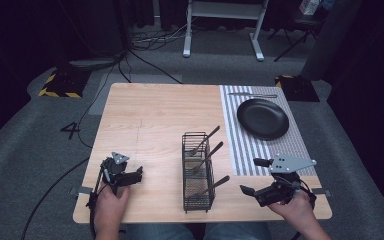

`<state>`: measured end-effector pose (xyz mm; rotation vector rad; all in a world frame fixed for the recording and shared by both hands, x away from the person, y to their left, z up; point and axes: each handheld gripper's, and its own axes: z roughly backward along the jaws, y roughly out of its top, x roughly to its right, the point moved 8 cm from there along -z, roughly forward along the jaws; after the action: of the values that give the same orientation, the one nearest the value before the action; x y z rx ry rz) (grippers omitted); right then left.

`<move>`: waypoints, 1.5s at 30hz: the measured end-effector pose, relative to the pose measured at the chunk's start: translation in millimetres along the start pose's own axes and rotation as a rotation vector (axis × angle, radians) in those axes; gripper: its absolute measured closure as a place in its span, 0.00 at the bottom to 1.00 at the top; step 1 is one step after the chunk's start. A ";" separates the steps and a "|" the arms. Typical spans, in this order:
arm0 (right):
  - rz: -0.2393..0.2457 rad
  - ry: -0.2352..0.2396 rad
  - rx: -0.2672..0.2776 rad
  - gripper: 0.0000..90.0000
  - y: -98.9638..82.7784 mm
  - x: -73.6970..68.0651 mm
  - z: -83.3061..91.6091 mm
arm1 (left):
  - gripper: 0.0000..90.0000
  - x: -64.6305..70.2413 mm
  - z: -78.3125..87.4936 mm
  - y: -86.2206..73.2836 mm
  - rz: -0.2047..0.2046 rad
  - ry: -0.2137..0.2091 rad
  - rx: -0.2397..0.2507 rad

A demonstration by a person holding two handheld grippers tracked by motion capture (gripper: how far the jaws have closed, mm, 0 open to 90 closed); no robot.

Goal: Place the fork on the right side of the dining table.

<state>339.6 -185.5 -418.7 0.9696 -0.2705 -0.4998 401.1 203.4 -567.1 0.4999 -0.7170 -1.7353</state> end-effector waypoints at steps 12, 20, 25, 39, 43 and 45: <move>0.044 0.058 0.000 0.06 23.1 -19.8 -13.4 | 0.17 -0.2 0.0 0.0 -0.002 0.000 0.000; 0.016 0.138 0.006 0.19 27.7 -28.9 -20.1 | 0.17 0.0 0.0 0.0 0.000 0.000 0.000; 0.019 0.195 -0.015 0.34 28.4 -37.4 -25.9 | 0.17 -0.1 0.0 0.0 -0.001 0.000 0.000; -0.027 0.253 -0.030 0.79 27.0 -43.3 -31.5 | 0.17 0.0 0.0 0.0 0.000 0.000 0.000; -0.042 0.252 -0.031 0.86 27.2 -42.8 -30.4 | 0.17 -0.2 0.1 0.0 -0.003 0.000 -0.001; -0.049 0.254 -0.031 0.87 27.4 -42.7 -30.5 | 0.17 -0.1 0.0 0.0 -0.001 0.000 0.000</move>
<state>324.1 -128.7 -412.2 0.9996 -0.0105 -0.4187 401.2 203.5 -567.1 0.5004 -0.7169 -1.7357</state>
